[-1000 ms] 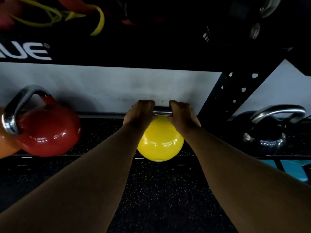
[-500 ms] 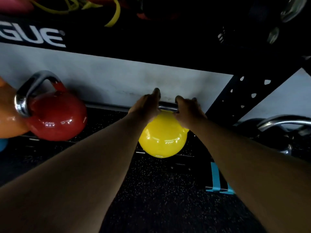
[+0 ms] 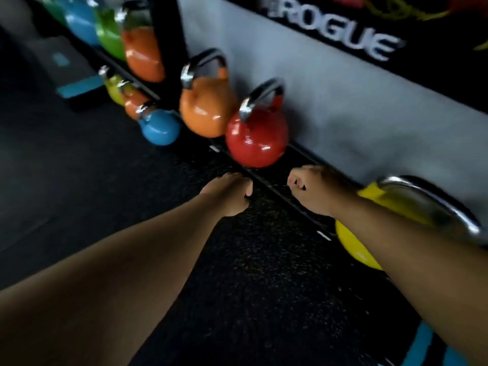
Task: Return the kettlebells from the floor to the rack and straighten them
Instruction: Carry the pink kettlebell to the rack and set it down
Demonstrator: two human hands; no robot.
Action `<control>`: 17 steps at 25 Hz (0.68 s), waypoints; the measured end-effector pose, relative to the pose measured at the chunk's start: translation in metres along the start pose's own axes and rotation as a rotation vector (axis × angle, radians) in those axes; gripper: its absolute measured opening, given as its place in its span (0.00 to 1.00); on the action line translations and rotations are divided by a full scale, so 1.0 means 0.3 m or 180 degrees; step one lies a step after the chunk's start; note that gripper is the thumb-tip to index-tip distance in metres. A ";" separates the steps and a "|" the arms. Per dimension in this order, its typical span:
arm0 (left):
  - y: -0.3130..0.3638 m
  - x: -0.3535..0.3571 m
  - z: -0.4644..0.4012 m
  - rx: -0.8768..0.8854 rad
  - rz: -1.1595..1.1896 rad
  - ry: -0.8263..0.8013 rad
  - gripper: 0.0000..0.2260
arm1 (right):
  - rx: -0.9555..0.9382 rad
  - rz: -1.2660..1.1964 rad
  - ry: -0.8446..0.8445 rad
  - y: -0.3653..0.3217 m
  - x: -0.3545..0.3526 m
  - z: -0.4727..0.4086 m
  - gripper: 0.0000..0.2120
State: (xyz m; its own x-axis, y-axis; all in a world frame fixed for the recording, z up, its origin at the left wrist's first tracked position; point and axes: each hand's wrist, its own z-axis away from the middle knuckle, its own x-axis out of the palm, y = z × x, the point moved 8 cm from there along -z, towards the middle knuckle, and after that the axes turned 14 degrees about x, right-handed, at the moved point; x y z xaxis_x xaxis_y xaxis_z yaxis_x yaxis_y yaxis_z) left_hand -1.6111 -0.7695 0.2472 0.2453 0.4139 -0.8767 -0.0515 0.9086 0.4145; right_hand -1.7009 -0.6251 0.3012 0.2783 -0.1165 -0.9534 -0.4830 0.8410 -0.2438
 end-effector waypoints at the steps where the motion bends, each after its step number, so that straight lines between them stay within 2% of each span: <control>1: -0.120 0.023 0.127 -0.0281 0.0096 -0.0060 0.13 | -0.0137 -0.0007 -0.0217 -0.122 0.073 0.013 0.06; 5: -0.449 0.168 0.616 -0.1052 0.0461 -0.0198 0.13 | -0.0624 0.0115 -0.0897 -0.544 0.332 0.132 0.07; 9: -0.678 0.375 1.240 -0.1820 0.0962 0.0094 0.11 | -0.1322 0.0434 -0.1521 -1.032 0.661 0.426 0.08; 17: -0.832 0.846 2.481 -0.3185 0.1467 0.0613 0.12 | -0.2412 0.1207 -0.2514 -1.815 1.321 1.285 0.08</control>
State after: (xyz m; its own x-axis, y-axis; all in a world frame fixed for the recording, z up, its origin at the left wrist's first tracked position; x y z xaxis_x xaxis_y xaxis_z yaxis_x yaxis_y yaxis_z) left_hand -0.8156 -0.9333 0.1029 -0.1477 0.6459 -0.7490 -0.8758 0.2664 0.4024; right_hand -1.0076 -0.9255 0.1247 0.3209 0.6626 -0.6767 -0.9459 0.1878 -0.2647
